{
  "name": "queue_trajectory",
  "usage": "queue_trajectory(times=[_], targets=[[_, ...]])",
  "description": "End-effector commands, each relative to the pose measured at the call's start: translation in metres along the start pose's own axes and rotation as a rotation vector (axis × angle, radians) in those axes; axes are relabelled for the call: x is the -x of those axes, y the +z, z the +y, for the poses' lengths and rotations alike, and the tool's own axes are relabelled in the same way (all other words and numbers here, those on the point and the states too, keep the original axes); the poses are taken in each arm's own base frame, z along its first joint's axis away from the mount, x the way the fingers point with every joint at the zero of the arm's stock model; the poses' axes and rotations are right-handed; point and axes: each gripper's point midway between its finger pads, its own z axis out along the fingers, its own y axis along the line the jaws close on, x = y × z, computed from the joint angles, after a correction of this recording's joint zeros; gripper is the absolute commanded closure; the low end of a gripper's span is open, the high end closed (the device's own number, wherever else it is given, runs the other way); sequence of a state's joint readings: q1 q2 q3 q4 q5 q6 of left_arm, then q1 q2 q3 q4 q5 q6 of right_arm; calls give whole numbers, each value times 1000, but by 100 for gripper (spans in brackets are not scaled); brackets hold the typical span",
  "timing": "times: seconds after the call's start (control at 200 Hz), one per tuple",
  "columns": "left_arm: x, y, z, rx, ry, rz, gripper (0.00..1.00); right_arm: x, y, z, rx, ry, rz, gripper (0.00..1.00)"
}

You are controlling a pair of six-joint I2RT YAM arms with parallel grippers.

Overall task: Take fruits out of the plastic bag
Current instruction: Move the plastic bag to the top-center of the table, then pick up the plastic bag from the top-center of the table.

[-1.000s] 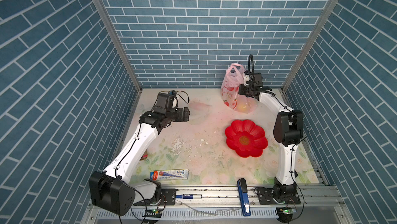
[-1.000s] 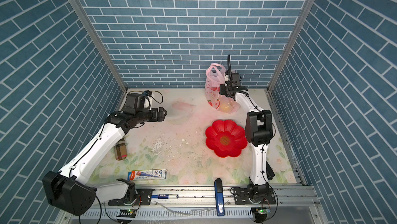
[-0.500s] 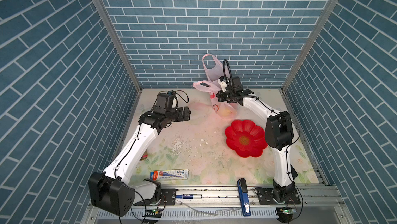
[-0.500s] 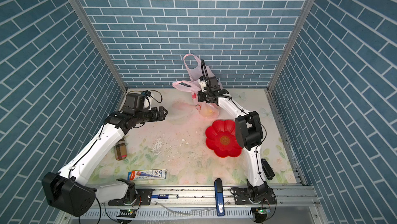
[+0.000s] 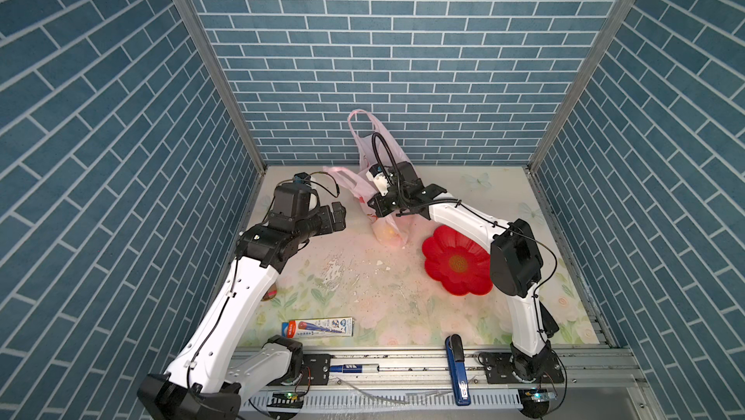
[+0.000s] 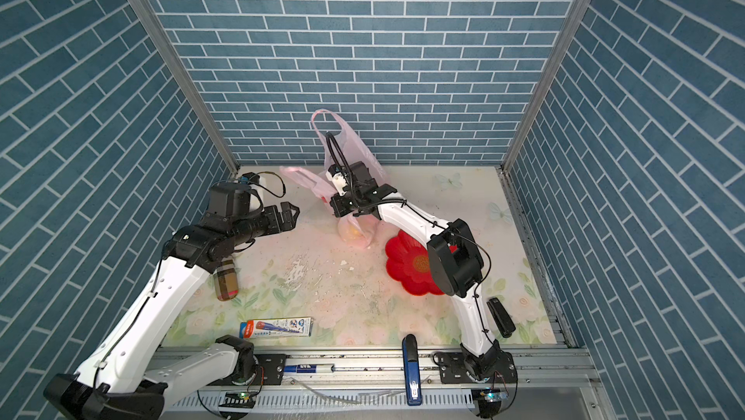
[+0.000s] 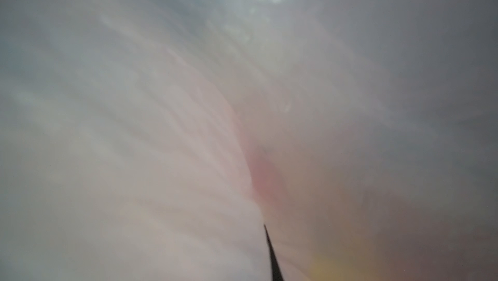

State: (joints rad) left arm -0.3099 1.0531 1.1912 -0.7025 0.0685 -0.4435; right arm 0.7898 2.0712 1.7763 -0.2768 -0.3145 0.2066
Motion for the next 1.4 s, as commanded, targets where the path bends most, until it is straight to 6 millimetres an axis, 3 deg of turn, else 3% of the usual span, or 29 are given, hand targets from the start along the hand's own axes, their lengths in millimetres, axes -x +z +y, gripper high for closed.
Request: queue_trajectory(times=[0.0,0.165,0.27,0.555,0.965,1.19,1.395], targets=[[-14,-12,4,-1,-54,22,1,13,-17,34,32,5,-78,100],[-23,-23,1,-46,-133,16,1,2,-11,70,38,-6,-97,100],[-32,-21,2,-74,-197,7,1,-2,-6,77,43,40,-123,100],[-40,7,7,-95,-313,-27,2,-10,-1,87,75,61,-127,100],[-18,42,-12,-191,-357,-89,9,-18,0,104,123,50,-110,100],[-12,58,-16,-196,-360,-99,18,-19,-3,113,141,40,-113,100],[-16,68,-16,-192,-362,-84,40,-18,-5,114,144,40,-124,100]])
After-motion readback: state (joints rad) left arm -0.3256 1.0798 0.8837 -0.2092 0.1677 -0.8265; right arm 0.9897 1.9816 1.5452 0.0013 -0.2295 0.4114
